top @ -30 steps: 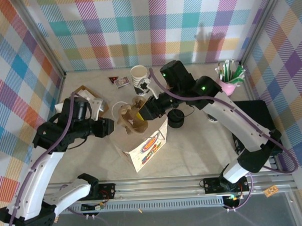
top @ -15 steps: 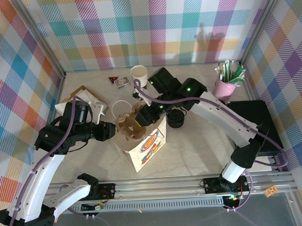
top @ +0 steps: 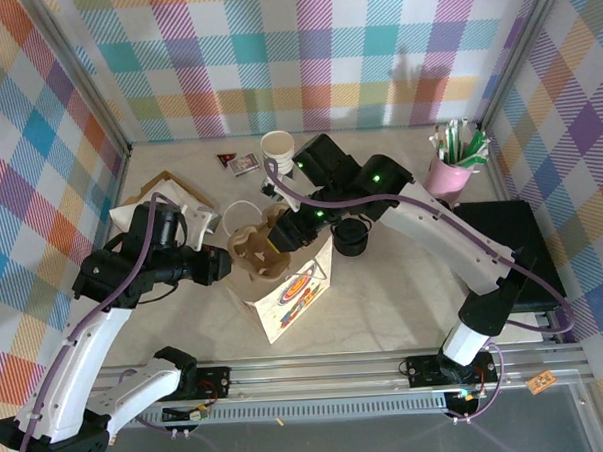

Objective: Pack the takeout coffee

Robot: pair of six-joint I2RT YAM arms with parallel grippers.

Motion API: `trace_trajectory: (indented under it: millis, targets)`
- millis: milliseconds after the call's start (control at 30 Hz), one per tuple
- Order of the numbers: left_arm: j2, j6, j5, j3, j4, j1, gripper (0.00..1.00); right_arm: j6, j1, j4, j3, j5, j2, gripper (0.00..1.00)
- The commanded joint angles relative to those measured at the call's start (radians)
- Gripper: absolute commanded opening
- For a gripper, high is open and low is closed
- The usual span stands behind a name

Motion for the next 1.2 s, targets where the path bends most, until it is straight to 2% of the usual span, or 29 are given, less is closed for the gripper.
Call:
trace_trajectory:
  millis: [0, 267, 467, 600, 800, 1167]
  targets:
    - [-0.017, 0.015, 0.006, -0.015, -0.025, -0.006, 0.24, 0.031, 0.007, -0.006, -0.011, -0.02, -0.007, 0.33]
    - [-0.047, 0.013, -0.011, -0.026, -0.024, -0.005, 0.11, 0.037, 0.007, -0.04, -0.009, 0.024, 0.024, 0.33]
    - [-0.073, 0.015, -0.002, -0.042, 0.003, -0.006, 0.05, 0.032, 0.008, -0.059, -0.009, 0.047, 0.039, 0.33]
    - [-0.078, 0.018, 0.007, -0.057, 0.023, -0.005, 0.05, 0.025, 0.013, -0.074, -0.003, 0.063, 0.05, 0.33]
    - [-0.082, 0.018, 0.015, -0.069, 0.049, -0.006, 0.21, 0.009, 0.031, -0.114, 0.02, 0.087, 0.077, 0.33]
    - [-0.136, 0.017, 0.035, -0.103, 0.087, -0.005, 0.2, -0.016, 0.058, -0.146, 0.054, 0.144, 0.117, 0.33]
